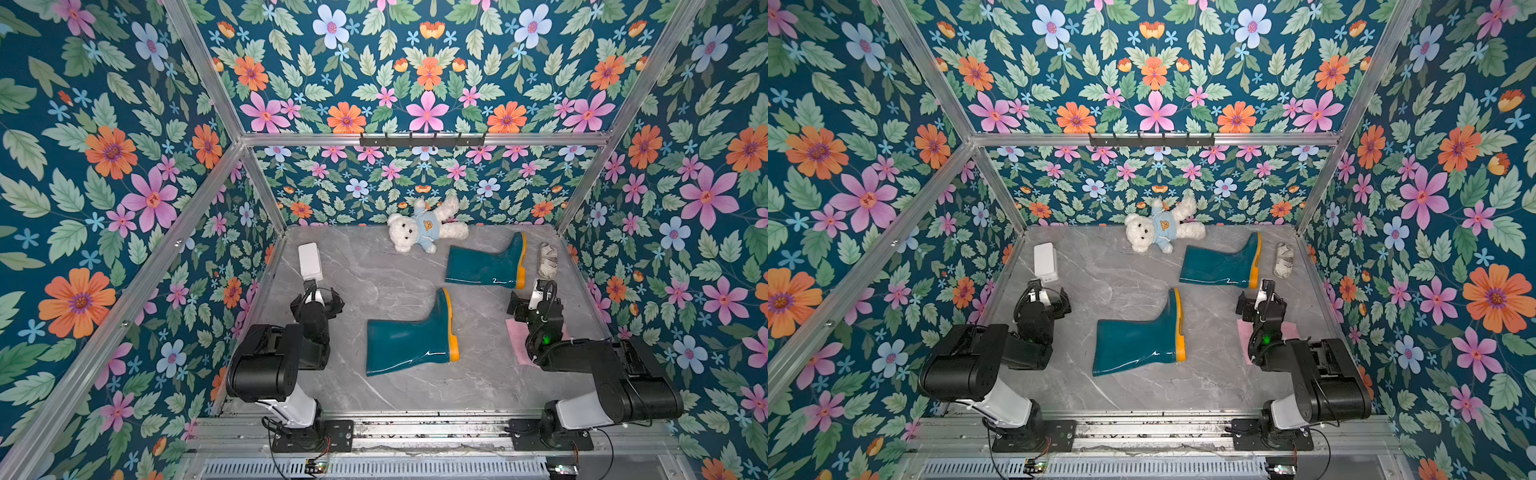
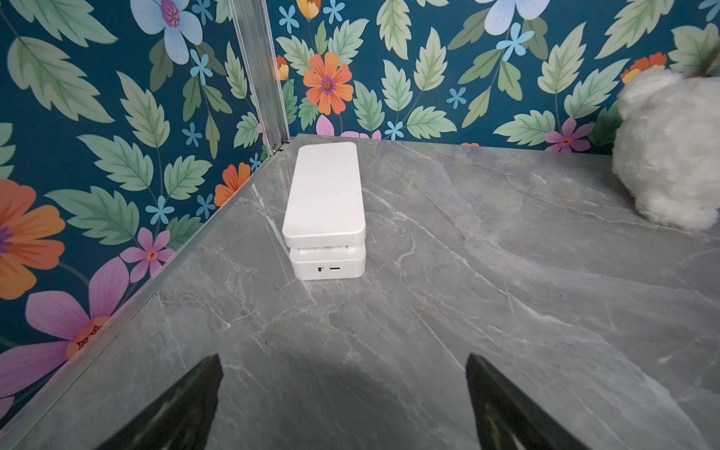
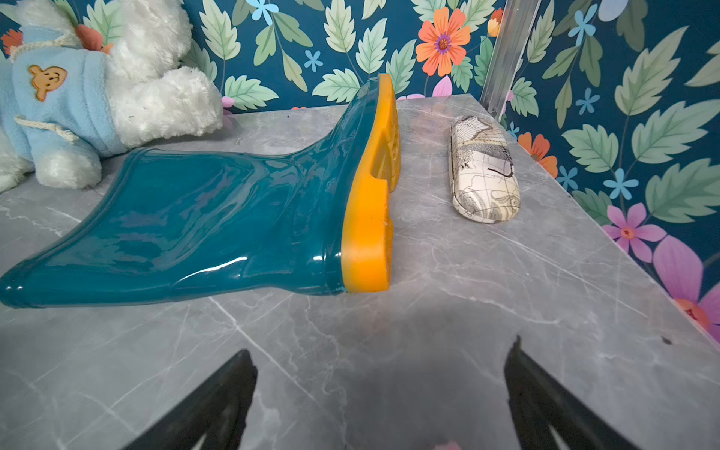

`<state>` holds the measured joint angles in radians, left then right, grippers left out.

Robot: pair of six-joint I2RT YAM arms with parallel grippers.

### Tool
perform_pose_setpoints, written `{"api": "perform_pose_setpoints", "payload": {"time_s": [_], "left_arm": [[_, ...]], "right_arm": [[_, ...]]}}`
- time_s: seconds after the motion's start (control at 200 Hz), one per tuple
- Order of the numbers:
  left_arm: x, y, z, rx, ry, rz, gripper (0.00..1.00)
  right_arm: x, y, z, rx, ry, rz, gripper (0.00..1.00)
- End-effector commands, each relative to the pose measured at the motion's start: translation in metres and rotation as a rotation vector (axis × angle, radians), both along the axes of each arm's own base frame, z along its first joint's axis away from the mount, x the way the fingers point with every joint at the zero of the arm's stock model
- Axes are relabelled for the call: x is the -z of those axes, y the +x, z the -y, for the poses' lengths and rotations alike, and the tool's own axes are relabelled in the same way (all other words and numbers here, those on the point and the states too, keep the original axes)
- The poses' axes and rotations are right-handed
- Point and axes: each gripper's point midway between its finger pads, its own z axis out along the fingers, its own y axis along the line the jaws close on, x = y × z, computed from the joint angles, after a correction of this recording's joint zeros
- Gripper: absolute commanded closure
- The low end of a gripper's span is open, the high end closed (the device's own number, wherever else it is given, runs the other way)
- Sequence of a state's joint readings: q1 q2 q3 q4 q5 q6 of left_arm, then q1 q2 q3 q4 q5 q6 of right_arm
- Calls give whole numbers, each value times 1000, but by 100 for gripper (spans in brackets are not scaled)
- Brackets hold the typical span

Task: Wipe the rubber boots with a cloth
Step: Pick up the cleaning item at the center of the board.

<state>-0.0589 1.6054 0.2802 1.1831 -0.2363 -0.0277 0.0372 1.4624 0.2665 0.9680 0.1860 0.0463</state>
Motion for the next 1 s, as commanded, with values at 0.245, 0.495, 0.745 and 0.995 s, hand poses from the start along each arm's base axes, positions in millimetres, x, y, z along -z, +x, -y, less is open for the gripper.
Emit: {"api": "perform_pose_setpoints", "payload": {"time_s": [0.245, 0.495, 0.745, 0.995], "left_arm": [[-13, 2, -1, -5, 6, 55, 1], [-13, 2, -1, -4, 5, 54, 1], [-13, 2, -1, 0, 3, 53, 1], [-21, 7, 3, 45, 8, 42, 3]], "right_arm": [[-9, 3, 1, 2, -10, 37, 1], [-10, 4, 2, 16, -4, 35, 1], [-10, 4, 3, 16, -4, 34, 1], [-17, 2, 12, 72, -12, 58, 1]]}}
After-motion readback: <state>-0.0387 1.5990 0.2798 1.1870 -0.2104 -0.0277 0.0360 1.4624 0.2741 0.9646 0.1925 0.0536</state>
